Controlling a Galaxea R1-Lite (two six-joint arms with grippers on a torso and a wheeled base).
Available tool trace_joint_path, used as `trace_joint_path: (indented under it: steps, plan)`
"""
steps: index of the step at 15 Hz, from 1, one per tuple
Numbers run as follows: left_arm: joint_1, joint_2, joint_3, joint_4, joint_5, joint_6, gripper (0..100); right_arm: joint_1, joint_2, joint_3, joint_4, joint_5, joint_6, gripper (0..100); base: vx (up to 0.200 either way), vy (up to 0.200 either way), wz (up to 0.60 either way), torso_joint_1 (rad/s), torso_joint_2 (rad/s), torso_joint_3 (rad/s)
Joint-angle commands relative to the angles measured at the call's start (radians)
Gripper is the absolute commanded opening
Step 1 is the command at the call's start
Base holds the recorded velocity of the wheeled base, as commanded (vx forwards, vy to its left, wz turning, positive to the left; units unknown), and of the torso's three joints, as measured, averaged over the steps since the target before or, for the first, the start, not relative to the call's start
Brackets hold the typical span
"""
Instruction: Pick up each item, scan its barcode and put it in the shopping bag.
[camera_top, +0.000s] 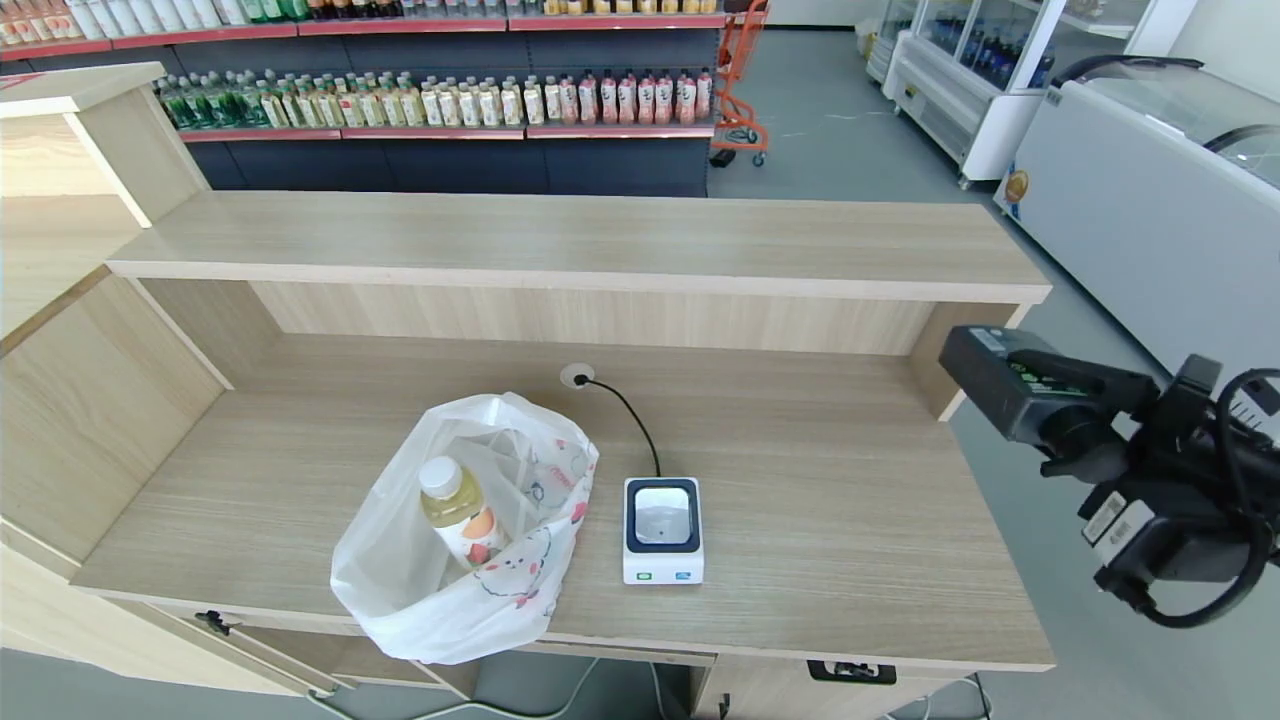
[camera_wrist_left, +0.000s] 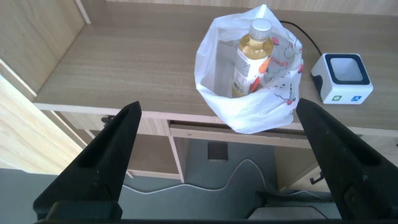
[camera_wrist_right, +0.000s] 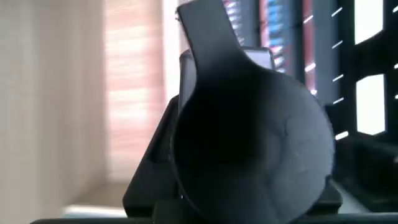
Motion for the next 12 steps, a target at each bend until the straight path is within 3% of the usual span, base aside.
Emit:
trace_joint_path:
  steps: [1,2,4,6,12]
  plan:
    - [0.0,0.0,0.0,0.0,0.0,0.0,100,0.192,-0.037,-0.004,-0.23,0.091,-0.224,0,0.0,0.0,0.0,0.0,0.0,0.0]
    - [0.0,0.0,0.0,0.0,0.0,0.0,100,0.347,-0.031,-0.004,-0.298,0.094,-0.342,0,0.0,0.0,0.0,0.0,0.0,0.0]
    - [0.0,0.0,0.0,0.0,0.0,0.0,100,0.584,-0.016,-0.003,-0.278,0.092,-0.503,0,0.0,0.0,0.0,0.0,0.0,0.0]
    - [0.0,0.0,0.0,0.0,0.0,0.0,100,0.742,0.009,0.002,-0.278,0.092,-0.566,0,0.0,0.0,0.0,0.0,0.0,0.0]
    - [0.0,0.0,0.0,0.0,0.0,0.0,100,0.845,0.052,-0.015,-0.278,0.088,-0.626,0,0.0,0.0,0.0,0.0,0.0,0.0]
